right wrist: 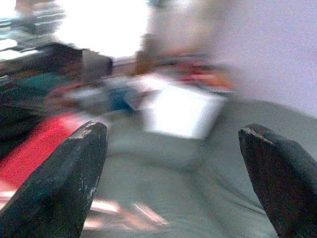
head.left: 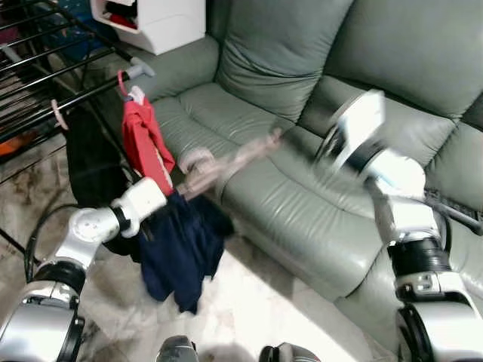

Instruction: Hang hanger

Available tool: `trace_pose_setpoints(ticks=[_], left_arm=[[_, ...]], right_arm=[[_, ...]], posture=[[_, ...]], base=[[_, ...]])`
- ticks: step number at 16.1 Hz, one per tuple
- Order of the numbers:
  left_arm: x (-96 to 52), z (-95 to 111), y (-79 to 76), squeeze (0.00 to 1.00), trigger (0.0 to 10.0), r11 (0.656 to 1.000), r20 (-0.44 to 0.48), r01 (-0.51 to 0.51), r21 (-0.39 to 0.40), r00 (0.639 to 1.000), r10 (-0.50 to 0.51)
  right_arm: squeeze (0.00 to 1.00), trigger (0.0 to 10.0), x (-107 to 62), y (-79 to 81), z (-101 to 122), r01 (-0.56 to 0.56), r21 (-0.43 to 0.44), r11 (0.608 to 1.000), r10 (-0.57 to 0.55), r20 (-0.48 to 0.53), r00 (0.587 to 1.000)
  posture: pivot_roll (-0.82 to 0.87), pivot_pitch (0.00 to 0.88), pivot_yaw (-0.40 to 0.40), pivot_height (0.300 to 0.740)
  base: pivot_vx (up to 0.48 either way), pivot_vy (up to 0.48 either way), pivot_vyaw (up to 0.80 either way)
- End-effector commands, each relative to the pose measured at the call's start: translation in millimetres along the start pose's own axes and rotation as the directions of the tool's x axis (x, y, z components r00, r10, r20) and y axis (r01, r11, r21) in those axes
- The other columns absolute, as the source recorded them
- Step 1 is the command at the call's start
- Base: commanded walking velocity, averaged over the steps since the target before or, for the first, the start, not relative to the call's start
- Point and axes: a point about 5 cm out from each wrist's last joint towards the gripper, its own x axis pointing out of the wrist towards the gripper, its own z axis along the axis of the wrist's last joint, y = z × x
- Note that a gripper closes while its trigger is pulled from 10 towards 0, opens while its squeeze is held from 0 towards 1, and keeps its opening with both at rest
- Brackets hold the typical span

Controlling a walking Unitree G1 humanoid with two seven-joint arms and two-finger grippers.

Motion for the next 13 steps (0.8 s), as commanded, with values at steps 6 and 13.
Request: trace_pose_setpoints(ticks=[6, 13], left_arm=[[5.3, 24, 20.3, 0.00, 0.0, 0.963, 0.139, -0.143, -0.228, 0.974, 0.178], [-0.2, 80, 4.2, 0.00, 0.0, 0.986, 0.323, 0.136, 0.098, 0.933, -0.161]], right_arm=[[1.00, 10.0, -24.2, -8.7, -44, 0.439, 0.099, 0.893, -0.412, -0.213, 0.886], [0.00, 10.0, -34.7, 42.5, -99, 0.179, 0.162, 0.970, -0.076, -0.500, 0.863]], posture=[[-0.04, 0.041, 0.020, 0.740], [-0.02, 0.043, 0.018, 0.740]], base=[[0.000, 0.000, 0.00], [0.000, 0.000, 0.00]])
